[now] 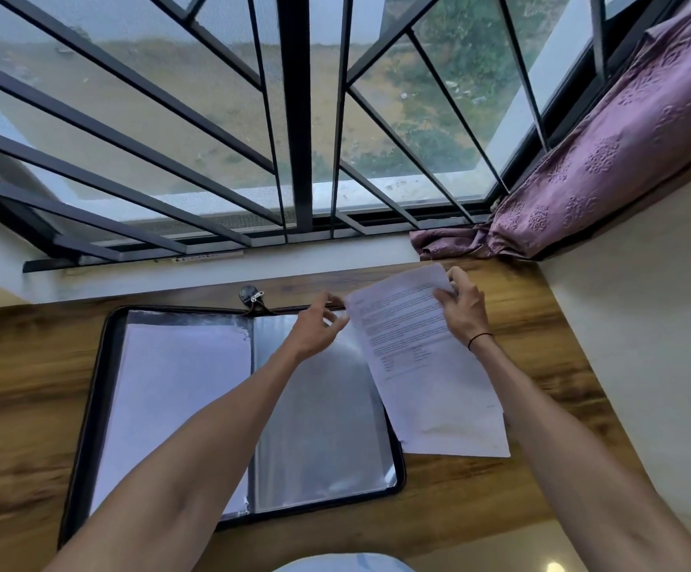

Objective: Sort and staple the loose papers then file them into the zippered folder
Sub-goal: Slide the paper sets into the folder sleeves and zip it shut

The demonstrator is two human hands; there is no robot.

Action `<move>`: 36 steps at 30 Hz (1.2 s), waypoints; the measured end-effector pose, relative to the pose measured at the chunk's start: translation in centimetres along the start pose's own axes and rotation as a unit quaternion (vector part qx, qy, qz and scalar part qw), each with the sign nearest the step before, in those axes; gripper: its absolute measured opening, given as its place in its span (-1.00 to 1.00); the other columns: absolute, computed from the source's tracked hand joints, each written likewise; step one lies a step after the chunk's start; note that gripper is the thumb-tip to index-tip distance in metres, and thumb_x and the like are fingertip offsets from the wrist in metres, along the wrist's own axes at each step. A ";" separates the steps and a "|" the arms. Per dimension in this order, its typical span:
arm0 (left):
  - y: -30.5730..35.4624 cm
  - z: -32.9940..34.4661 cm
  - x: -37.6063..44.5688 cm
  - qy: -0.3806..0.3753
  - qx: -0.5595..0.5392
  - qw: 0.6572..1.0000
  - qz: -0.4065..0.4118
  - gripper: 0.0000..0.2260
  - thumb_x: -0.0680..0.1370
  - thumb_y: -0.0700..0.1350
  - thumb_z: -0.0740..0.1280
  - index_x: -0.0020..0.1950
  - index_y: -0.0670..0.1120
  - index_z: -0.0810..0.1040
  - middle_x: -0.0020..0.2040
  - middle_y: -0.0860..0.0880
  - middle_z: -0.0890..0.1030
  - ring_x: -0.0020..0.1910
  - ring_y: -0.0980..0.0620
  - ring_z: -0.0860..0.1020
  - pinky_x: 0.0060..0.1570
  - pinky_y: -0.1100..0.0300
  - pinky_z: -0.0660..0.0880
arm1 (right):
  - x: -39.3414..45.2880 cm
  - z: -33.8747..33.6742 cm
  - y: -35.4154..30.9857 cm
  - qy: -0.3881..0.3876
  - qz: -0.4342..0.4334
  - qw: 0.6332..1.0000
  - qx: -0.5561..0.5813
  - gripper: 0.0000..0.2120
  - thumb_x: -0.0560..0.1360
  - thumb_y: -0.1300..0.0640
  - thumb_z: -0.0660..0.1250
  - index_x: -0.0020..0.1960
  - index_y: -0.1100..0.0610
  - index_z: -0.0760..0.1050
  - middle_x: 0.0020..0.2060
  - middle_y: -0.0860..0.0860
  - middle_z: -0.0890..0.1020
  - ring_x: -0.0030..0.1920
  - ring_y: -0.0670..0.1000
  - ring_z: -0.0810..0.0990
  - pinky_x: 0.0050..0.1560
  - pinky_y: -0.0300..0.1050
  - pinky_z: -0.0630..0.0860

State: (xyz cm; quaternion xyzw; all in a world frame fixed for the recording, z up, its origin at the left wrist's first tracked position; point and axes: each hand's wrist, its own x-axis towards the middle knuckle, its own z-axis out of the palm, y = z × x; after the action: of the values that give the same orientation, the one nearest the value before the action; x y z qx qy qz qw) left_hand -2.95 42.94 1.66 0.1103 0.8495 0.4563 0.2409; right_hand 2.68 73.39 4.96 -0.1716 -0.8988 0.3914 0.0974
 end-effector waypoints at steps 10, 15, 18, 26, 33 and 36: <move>1.6 -1.0 -1.1 -0.121 -0.218 0.968 -0.029 -0.56 0.59 0.37 0.25 0.35 0.18 0.54 0.27 0.12 0.64 0.27 0.05 0.59 0.34 0.03 0.50 | 1.4 0.5 -2.9 -0.007 0.034 0.995 0.099 -0.81 0.52 0.16 0.44 -0.08 0.17 0.42 -0.27 0.13 0.57 -0.26 -0.02 0.47 -0.26 -0.06 0.45; -0.1 -0.9 -0.2 -0.023 -0.191 0.977 -0.087 -0.72 0.70 0.03 0.26 0.36 0.01 0.59 0.23 0.03 0.66 0.25 -0.03 0.60 0.33 -0.08 0.52 | 0.2 3.1 -5.4 -0.062 0.068 0.988 0.123 -0.89 0.59 0.15 0.38 -0.09 0.05 0.47 -0.26 -0.08 0.53 -0.26 -0.09 0.47 -0.23 -0.15 0.42; -1.4 -1.0 0.2 -0.003 -0.201 0.972 -0.121 -0.74 0.70 0.00 0.28 0.34 -0.01 0.60 0.22 0.01 0.67 0.21 -0.03 0.62 0.33 -0.14 0.54 | -0.4 4.0 -7.0 -0.117 0.070 0.973 0.186 -0.74 0.72 0.00 0.19 -0.05 0.14 0.43 -0.22 -0.01 0.46 -0.20 -0.07 0.43 -0.16 -0.11 0.40; -1.4 -0.7 -0.2 0.064 -0.191 0.972 -0.118 -0.71 0.60 0.00 0.45 0.27 -0.09 0.65 0.10 0.00 0.71 0.07 0.00 0.67 0.17 -0.04 0.63 | -1.4 5.7 -7.7 -0.089 0.032 0.987 0.126 -0.60 0.63 -0.14 0.32 0.23 0.18 0.46 0.08 0.07 0.64 0.07 0.04 0.62 0.08 0.01 0.58; -1.6 -0.7 -0.3 0.046 -0.215 0.969 -0.116 -0.67 0.53 0.06 0.53 0.26 0.00 0.67 0.09 0.06 0.73 0.10 0.03 0.68 0.18 -0.03 0.62 | -1.3 5.1 -7.2 0.047 0.029 0.996 0.064 -0.73 0.48 0.22 0.50 0.06 0.15 0.44 -0.18 0.00 0.59 -0.18 0.03 0.57 -0.18 -0.09 0.49; -1.7 -0.4 -0.1 0.011 -0.215 0.970 -0.113 -0.61 0.55 0.12 0.48 0.32 0.00 0.63 0.15 0.08 0.71 0.16 0.04 0.66 0.26 -0.05 0.58 | -1.0 5.0 -6.8 0.058 0.028 0.995 0.077 -0.83 0.53 0.21 0.43 -0.01 0.15 0.44 -0.20 -0.03 0.59 -0.21 -0.01 0.56 -0.22 0.00 0.54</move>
State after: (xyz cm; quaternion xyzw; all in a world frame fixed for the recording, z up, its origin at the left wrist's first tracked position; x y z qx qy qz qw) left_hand -2.99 41.65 0.52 -0.0456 0.7409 0.5993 0.2998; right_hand 0.49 65.33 6.50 -0.2109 -0.8538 0.4512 0.1516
